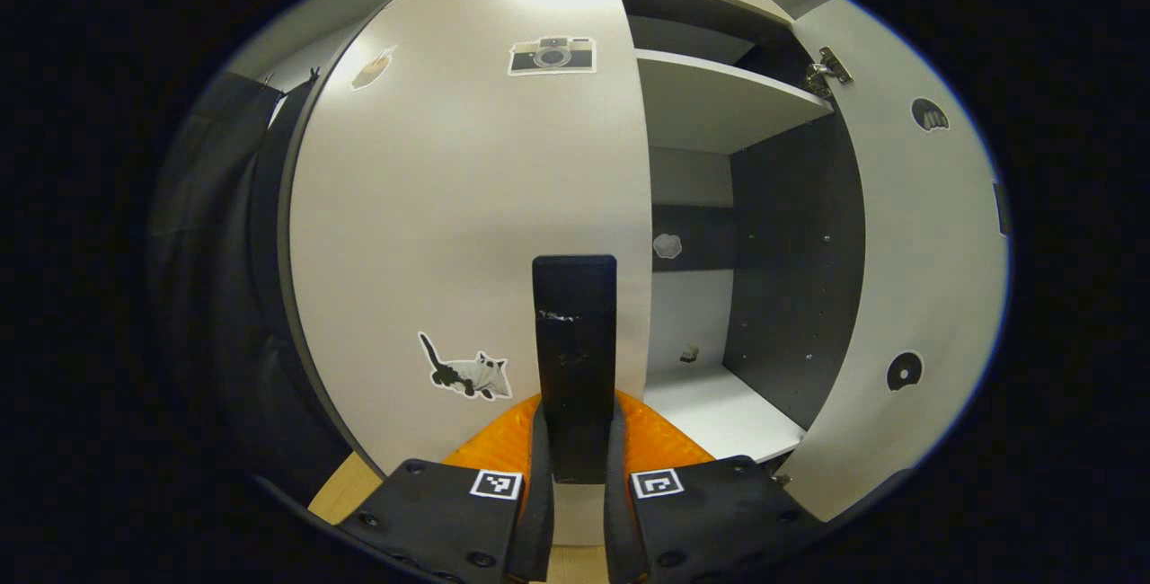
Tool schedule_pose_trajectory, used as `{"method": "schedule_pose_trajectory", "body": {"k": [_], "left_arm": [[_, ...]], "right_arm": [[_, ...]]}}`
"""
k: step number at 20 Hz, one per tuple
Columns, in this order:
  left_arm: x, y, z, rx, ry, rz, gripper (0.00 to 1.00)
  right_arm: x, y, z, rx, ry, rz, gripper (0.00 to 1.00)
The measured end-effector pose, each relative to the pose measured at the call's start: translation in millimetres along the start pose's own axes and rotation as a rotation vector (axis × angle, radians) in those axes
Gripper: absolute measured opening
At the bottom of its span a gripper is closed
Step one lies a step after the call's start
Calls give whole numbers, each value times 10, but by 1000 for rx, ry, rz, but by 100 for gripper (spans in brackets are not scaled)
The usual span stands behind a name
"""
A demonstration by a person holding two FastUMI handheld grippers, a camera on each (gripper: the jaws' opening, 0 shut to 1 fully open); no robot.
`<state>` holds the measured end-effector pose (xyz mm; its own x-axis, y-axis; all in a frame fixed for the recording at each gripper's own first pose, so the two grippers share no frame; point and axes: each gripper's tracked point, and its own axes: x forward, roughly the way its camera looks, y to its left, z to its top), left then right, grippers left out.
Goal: Open the right door of the double-door shoe cabinet with the right hand, and open the left door with the left hand.
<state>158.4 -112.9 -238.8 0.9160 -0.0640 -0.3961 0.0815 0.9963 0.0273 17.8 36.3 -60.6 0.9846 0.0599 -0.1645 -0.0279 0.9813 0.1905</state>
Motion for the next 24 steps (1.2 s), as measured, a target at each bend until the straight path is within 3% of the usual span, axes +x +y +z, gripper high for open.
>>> {"method": "schedule_pose_trajectory", "body": {"k": [2,12,13,14,15,24], "left_arm": [[-144,37,12,-22,-1,0,25],[-607,196,-57,-38,-5,44,25],[-647,225,-64,-42,-8,39,25],[-693,254,-70,-44,-10,40,25],[-729,282,-75,-42,-10,41,20],[-1044,519,-100,-73,-11,53,20]], "right_arm": [[-40,-5,-8,-5,3,0,56],[-24,224,-25,-27,3,70,56],[-18,257,-29,-28,2,80,51],[8,287,-27,-28,2,91,56],[42,318,-32,-28,4,102,56],[247,561,-108,-44,30,170,56]]}}
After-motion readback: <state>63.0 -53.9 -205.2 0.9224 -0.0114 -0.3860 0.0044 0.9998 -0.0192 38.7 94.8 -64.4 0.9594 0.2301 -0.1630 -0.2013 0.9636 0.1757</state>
